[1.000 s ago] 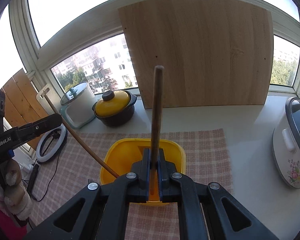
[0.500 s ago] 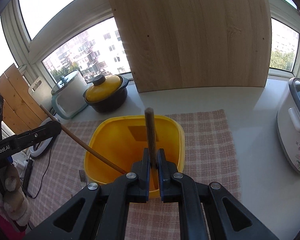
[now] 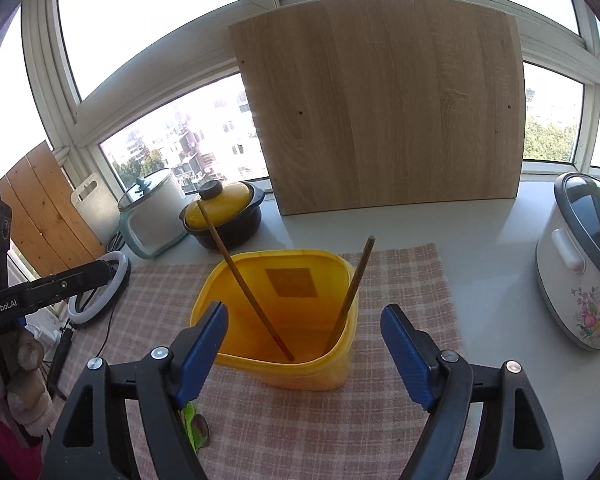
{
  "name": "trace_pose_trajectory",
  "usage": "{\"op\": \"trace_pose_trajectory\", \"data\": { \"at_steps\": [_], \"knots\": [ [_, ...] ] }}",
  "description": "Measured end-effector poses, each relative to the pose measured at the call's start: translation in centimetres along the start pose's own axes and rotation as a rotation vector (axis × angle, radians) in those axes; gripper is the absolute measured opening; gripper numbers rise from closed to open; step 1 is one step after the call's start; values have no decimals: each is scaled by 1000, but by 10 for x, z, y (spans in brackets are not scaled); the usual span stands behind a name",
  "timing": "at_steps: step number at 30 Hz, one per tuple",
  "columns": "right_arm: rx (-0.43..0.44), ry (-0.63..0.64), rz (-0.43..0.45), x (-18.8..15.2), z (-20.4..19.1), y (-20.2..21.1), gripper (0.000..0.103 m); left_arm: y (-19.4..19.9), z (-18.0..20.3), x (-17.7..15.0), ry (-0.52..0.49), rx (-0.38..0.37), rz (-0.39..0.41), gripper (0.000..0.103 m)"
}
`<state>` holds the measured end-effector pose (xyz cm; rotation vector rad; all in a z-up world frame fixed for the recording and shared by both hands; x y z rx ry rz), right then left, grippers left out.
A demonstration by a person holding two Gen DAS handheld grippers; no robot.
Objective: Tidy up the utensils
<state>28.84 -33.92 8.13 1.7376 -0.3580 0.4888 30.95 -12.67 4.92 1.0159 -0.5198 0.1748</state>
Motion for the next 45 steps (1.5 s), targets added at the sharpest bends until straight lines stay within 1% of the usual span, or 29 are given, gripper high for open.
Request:
{"op": "trace_pose_trajectory", "data": {
  "at_steps": [2, 4, 5, 6, 8, 9, 10, 11, 14, 17, 20, 21, 23, 25, 26, 28, 30, 31, 33, 35, 37, 39, 40, 42, 45],
  "knots": [
    [9, -1, 24, -6, -1, 10, 88, 9, -5, -8, -9, 16, 17, 30],
    [26, 4, 45, -13, -2, 19, 91, 17, -13, -17, -27, 52, 40, 30],
    [33, 10, 55, -17, -3, 23, 95, 20, -17, -22, -35, 72, 51, 30],
    [44, 21, 70, -20, -4, 27, 101, 22, -22, -28, -40, 92, 58, 29],
    [64, 54, 99, -27, -9, 33, 103, 24, -34, -41, -37, 105, 57, 30],
    [70, 74, 105, -31, -12, 35, 103, 24, -40, -47, -29, 103, 54, 31],
    [75, 94, 102, -34, -16, 35, 103, 24, -45, -54, -20, 102, 49, 36],
    [80, 110, 94, -38, -19, 33, 103, 24, -51, -61, -11, 103, 41, 38],
    [104, 129, 57, -51, -26, 26, 103, 16, -65, -83, 10, 128, -13, 40],
    [95, 134, 21, -63, -29, 15, 103, 5, -75, -106, 29, 126, -88, 40],
    [75, 151, -32, -74, -33, -1, 103, -9, -79, -127, 43, 98, -155, 40],
    [84, 153, -53, -77, -34, -6, 103, -13, -78, -135, 46, 86, -176, 40],
    [129, 150, -108, -84, -37, -20, 103, -23, -78, -148, 53, 59, -212, 40],
    [183, 148, -159, -92, -44, -34, 98, -31, -77, -158, 59, 37, -241, 40],
    [201, 153, -180, -95, -48, -41, 93, -35, -76, -164, 58, 27, -256, 40],
    [221, 168, -219, -103, -55, -58, 88, -44, -74, -173, 54, 7, -290, 40],
    [245, 173, -260, -110, -60, -75, 78, -53, -73, -181, 52, -9, -325, 40],
    [261, 171, -287, -113, -63, -85, 74, -57, -72, -184, 48, -15, -341, 40],
    [292, 161, -328, -118, -67, -102, 64, -64, -71, -190, 39, -17, -368, 40],
    [317, 150, -366, -124, -71, -117, 58, -69, -71, -194, 32, -9, -386, 39],
    [333, 146, -396, -128, -75, -130, 54, -72, -73, -198, 28, -4, -401, 38],
    [349, 145, -420, -132, -80, -141, 48, -74, -73, -202, 25, -6, -414, 36],
    [359, 145, -432, -134, -82, -146, 47, -75, -74, -203, 22, -3, -417, 36],
    [373, 151, -454, -136, -88, -154, 42, -76, -75, -205, 18, 0, -422, 36],
    [371, 162, -473, -140, -93, -163, 40, -76, -76, -206, 12, 0, -419, 35]
  ]
}}
Point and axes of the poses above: each gripper's, at about its wrist camera, not at the fingertips, and y roughly against the way its jaws point, z to its right, x to its top, the point moved 6 cm from there along -y, roughly the way its jaws point, and after that the axes turned 14 degrees about -z, right-handed, at the moved point
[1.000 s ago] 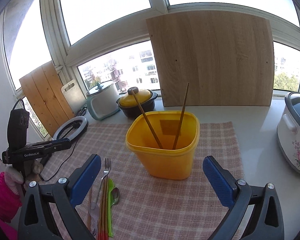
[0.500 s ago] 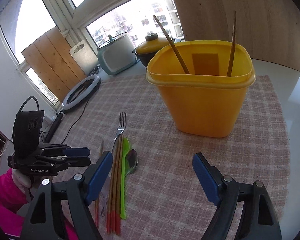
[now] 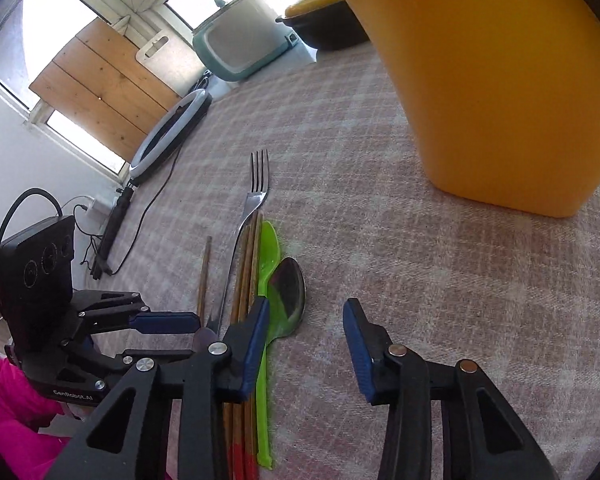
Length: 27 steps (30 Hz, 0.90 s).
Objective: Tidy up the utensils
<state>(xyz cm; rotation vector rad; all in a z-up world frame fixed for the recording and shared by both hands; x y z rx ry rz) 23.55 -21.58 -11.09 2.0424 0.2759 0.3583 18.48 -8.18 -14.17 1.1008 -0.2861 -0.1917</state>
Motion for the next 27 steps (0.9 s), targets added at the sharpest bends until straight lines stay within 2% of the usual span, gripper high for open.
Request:
{"op": "trace_pose_trajectory", "data": {
  "at_steps": [2, 4, 7, 8, 10, 11, 14, 20, 22, 24, 27],
  "knots": [
    [4, -5, -7, 1, 1, -4, 38, -1, -1, 1, 3, -6, -1, 35],
    [9, -8, 0, 4, 2, -5, 37, -5, -2, 2, 0, -5, -11, 29],
    [14, -10, 4, 8, 2, -7, 35, -7, 1, 3, -25, 0, -13, 24],
    [13, -8, 4, 8, 1, -8, 35, -8, 2, 3, -27, -1, -16, 22],
    [10, -1, 4, 10, -2, -9, 33, -10, 0, 3, -16, -11, -21, 9],
    [12, 1, 2, 11, -3, -10, 32, -12, 0, 3, -8, -21, -22, 8],
    [7, 14, 0, 12, -7, -13, 32, -14, 1, 4, -3, -30, -21, 5],
    [-9, 36, -5, 14, -13, -19, 24, -14, -1, 6, 11, -42, -14, 4],
    [-26, 43, -6, 16, -15, -21, 20, -13, -2, 4, 18, -47, -12, 4],
    [-46, 50, -8, 17, -15, -22, 10, -10, -3, 0, 24, -49, -9, 4],
    [-51, 47, -10, 17, -14, -22, 4, -8, -4, 0, 35, -51, -4, 4]
  ]
}}
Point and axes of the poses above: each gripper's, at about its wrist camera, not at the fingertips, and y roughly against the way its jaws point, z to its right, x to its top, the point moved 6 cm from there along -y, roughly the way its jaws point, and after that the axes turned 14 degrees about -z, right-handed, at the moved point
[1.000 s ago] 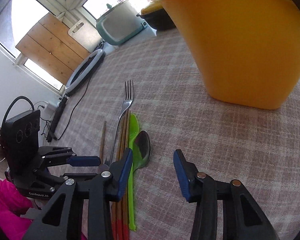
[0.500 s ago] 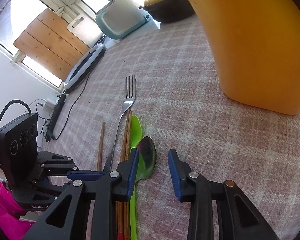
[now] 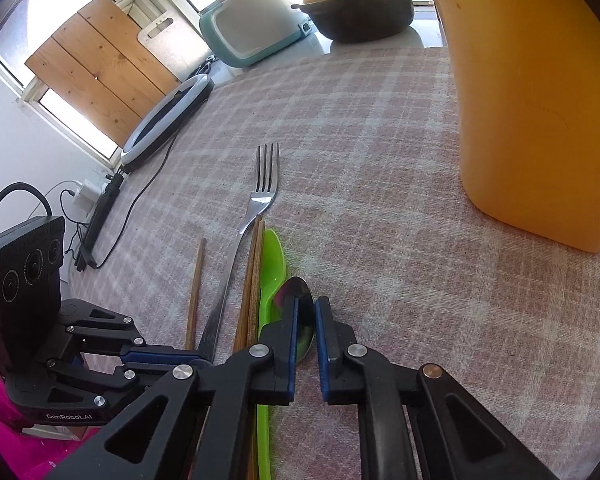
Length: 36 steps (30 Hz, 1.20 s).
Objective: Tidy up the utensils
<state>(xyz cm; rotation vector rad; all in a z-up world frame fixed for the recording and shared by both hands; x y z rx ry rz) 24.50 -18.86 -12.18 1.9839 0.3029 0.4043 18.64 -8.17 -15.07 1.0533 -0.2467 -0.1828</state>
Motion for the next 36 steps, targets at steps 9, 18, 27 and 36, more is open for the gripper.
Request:
{"op": "trace_pose_trajectory", "data": {
  "at_steps": [9, 18, 27, 36],
  "knots": [
    [-47, 5, 43, 2, -7, 14, 0, 22, -11, 1, 36, 0, 56, 2],
    [-95, -15, 79, 2, -4, 28, 0, 37, -23, 0, 61, 18, 98, 1],
    [-223, 45, 195, 5, -19, 78, 0, 61, -17, 7, 35, 41, 156, 1],
    [-268, 46, 289, 5, -19, 121, 0, 79, -6, 25, -3, 66, 217, 1]
  ]
}}
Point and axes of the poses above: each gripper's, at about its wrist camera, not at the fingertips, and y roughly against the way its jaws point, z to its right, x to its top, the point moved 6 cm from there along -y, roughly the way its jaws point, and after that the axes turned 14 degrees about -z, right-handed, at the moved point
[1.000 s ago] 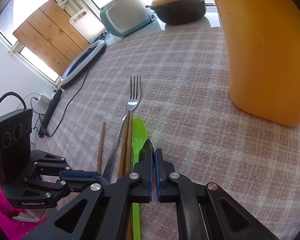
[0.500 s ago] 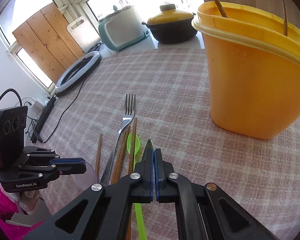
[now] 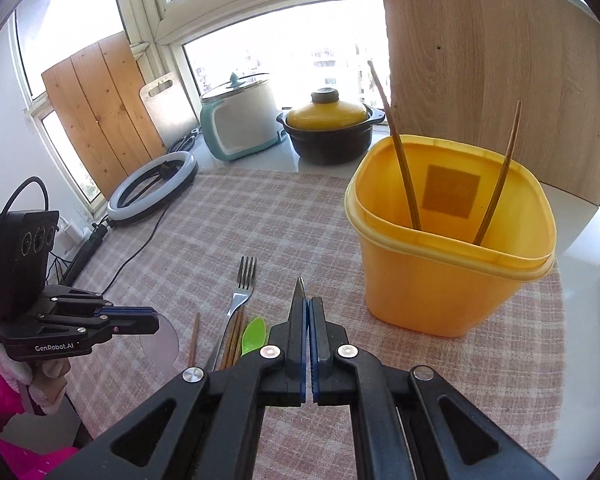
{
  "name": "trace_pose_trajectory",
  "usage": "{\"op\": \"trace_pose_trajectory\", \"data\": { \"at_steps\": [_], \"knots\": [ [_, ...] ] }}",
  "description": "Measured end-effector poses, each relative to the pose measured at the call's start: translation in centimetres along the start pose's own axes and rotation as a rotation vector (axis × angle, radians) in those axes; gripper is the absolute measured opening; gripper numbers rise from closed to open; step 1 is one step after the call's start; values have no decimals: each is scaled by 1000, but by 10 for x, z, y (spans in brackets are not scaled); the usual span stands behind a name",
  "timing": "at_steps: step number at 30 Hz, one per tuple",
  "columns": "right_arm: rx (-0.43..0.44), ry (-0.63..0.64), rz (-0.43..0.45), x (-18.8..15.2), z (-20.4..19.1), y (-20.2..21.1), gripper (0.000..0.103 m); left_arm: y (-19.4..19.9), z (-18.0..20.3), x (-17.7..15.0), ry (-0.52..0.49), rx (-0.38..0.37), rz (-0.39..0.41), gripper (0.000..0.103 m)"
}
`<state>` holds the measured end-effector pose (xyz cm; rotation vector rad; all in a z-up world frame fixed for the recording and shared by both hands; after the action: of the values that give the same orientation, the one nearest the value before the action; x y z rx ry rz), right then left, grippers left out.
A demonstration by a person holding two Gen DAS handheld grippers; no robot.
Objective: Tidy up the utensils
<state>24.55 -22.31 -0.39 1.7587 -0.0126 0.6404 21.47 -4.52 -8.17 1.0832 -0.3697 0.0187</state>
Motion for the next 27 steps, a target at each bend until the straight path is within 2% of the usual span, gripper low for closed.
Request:
{"op": "trace_pose_trajectory", "data": {
  "at_steps": [15, 27],
  "knots": [
    [5, -40, 147, 21, 13, 61, 0, 51, 17, 44, -52, -10, 114, 1],
    [-35, -144, 258, 41, 64, 112, 0, 98, 40, 114, -95, -35, 274, 1]
  ]
}}
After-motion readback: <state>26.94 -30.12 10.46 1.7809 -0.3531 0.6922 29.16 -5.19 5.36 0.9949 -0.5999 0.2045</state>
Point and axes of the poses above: each gripper's, at about its wrist camera, not at the fingertips, and y roughly against the way its jaws point, z to its right, x to its top, the point moved 6 cm from there along -y, roughly the way its jaws point, and after that the axes turned 14 degrees about -z, right-handed, at the moved point
